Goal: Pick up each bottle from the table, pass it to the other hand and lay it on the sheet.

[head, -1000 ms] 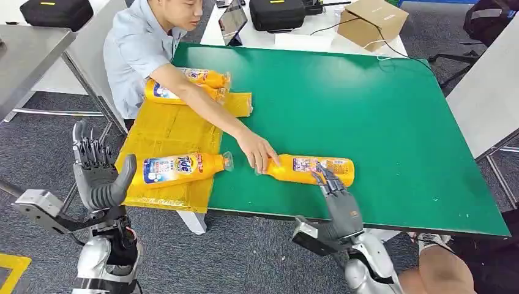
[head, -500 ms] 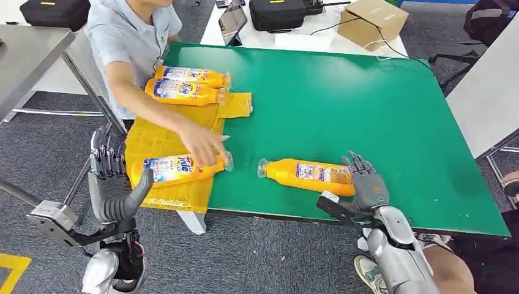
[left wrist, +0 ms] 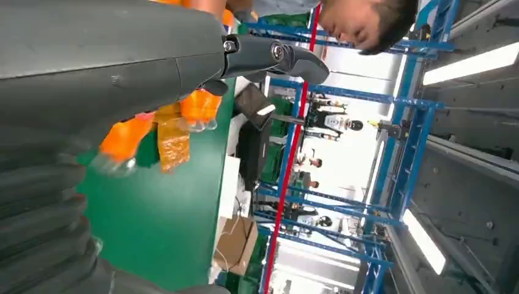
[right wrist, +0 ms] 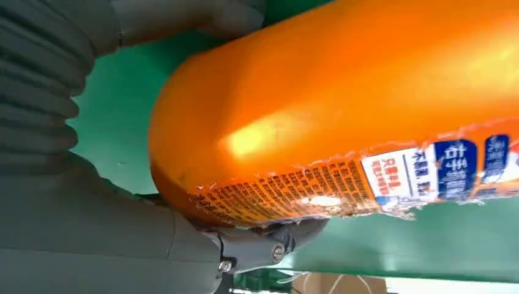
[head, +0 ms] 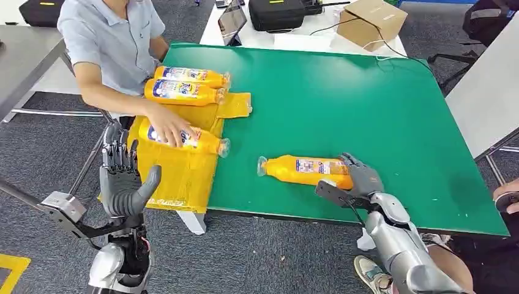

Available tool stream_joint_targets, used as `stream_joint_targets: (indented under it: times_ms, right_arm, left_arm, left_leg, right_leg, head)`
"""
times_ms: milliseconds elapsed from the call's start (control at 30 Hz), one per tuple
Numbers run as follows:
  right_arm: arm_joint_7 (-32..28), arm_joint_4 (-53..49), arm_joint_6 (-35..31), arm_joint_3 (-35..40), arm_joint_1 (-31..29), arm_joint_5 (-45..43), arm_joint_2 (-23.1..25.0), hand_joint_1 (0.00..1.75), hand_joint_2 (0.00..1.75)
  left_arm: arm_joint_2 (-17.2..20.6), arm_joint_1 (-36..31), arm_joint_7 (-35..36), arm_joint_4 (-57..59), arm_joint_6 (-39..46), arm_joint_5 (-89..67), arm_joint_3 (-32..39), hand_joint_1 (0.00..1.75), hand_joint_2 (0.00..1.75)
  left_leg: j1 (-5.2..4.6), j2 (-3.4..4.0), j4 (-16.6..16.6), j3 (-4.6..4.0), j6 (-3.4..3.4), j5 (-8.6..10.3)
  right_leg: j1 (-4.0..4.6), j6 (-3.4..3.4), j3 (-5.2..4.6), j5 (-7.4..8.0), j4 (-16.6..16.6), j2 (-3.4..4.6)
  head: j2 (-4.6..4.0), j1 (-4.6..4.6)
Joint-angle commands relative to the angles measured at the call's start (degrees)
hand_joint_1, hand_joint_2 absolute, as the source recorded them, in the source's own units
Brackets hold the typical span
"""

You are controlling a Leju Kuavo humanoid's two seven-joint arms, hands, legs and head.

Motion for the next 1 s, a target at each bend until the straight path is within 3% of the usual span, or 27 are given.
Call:
stream_joint_targets:
  times_ms: [33, 333, 367, 467, 533, 633, 667, 767, 867, 1000]
  right_arm:
    - [-7.01, 8.3, 2.74, -1.0, -1.58, -5.37, 2.03, 1.75, 1.75]
    - [-14.88, 3.43, 1.02, -7.85, 1.84, -16.14, 5.03, 1.75, 1.75]
    - [-16.34, 0.48, 1.58, -9.91, 3.35, -19.77, 6.22, 1.75, 1.75]
    - [-19.31, -10.56, 1.81, -12.67, 8.25, -27.12, 9.69, 1.75, 1.75]
    - [-17.92, -16.62, 2.48, -11.85, 10.99, -29.06, 10.75, 1.75, 1.75]
    - [-19.82, -27.37, 5.83, -10.85, 15.9, -36.8, 13.52, 1.75, 1.75]
    - [-20.03, -34.57, 7.39, -9.92, 19.79, -41.07, 15.7, 1.75, 1.75]
    - [-18.05, -42.41, 7.27, -5.39, 25.26, -44.27, 16.49, 1.75, 1.75]
    - [-17.68, -43.95, 7.34, -2.11, 28.35, -45.03, 16.78, 1.75, 1.75]
    - [-17.99, -43.16, 6.95, -1.58, 28.08, -44.96, 16.38, 1.75, 1.75]
  left_arm:
    - [1.49, -3.49, 0.0, 5.91, -0.28, 1.09, -1.18, 0.0, 1.75]
    - [1.7, -1.82, 1.46, 6.77, 0.21, 0.87, -1.7, 0.0, 1.75]
    - [1.44, -0.13, 7.48, 7.56, -0.57, 2.85, -2.02, 0.0, 1.75]
    - [0.26, 4.39, 7.73, 11.31, -1.71, 1.08, -4.78, 0.0, 1.75]
    - [-0.25, 6.13, 7.04, 11.97, -2.98, 1.7, -6.08, 0.0, 1.75]
    - [-0.65, 9.49, 5.27, 11.31, -13.2, 9.69, -8.52, 0.0, 1.75]
    - [-0.27, 10.31, 3.04, 12.6, -14.04, 9.93, -10.35, 0.0, 1.75]
    - [0.47, 9.98, -0.23, 14.7, -12.49, 8.85, -13.28, 0.0, 1.75]
    - [0.84, 8.94, -1.5, 15.85, -10.87, 6.81, -14.94, 0.0, 1.75]
    - [0.91, 8.56, -1.55, 15.85, -10.72, 6.84, -15.0, 0.0, 1.75]
  left_leg:
    - [0.07, 0.02, -0.08, 0.26, -0.08, -0.04]
    - [0.05, 0.08, -0.1, 0.37, -0.09, -0.06]
    - [0.04, 0.1, -0.08, 0.29, -0.07, -0.05]
    - [0.01, 0.16, -0.15, 0.37, -0.06, -0.07]
    - [0.01, 0.23, -0.15, 0.41, -0.08, -0.12]
    - [0.03, 0.2, -0.08, 0.27, -0.08, -0.16]
    - [0.01, 0.12, -0.07, 0.16, -0.07, -0.12]
    - [-0.01, -0.06, -0.07, 0.06, -0.06, -0.11]
    - [0.03, -0.11, -0.06, 0.07, -0.09, -0.18]
    - [0.0, -0.11, -0.07, 0.0, -0.06, -0.15]
  right_leg:
    - [0.08, -0.11, 0.29, -0.04, -0.12, -0.06]
    - [0.07, -0.12, 0.34, -0.06, -0.11, -0.03]
    - [0.06, -0.09, 0.25, -0.04, -0.08, 0.01]
    - [0.03, -0.08, 0.32, -0.04, -0.12, 0.08]
    - [0.03, -0.1, 0.34, -0.07, -0.13, 0.15]
    - [0.05, -0.1, 0.23, -0.11, -0.07, 0.11]
    - [0.02, -0.08, 0.13, -0.09, -0.05, 0.05]
    - [0.01, -0.1, 0.06, -0.15, -0.04, -0.03]
    - [0.04, 0.01, 0.07, -0.25, -0.05, -0.09]
    - [0.01, 0.05, 0.0, -0.22, -0.04, -0.02]
  head:
    - [0.0, -0.02]
    - [0.0, 0.0]
    - [0.0, 0.0]
    - [0.0, -0.02]
    - [0.0, -0.02]
    - [0.0, -0.02]
    - [0.0, -0.02]
    - [0.0, -0.02]
    - [0.0, -0.02]
    - [0.0, 0.0]
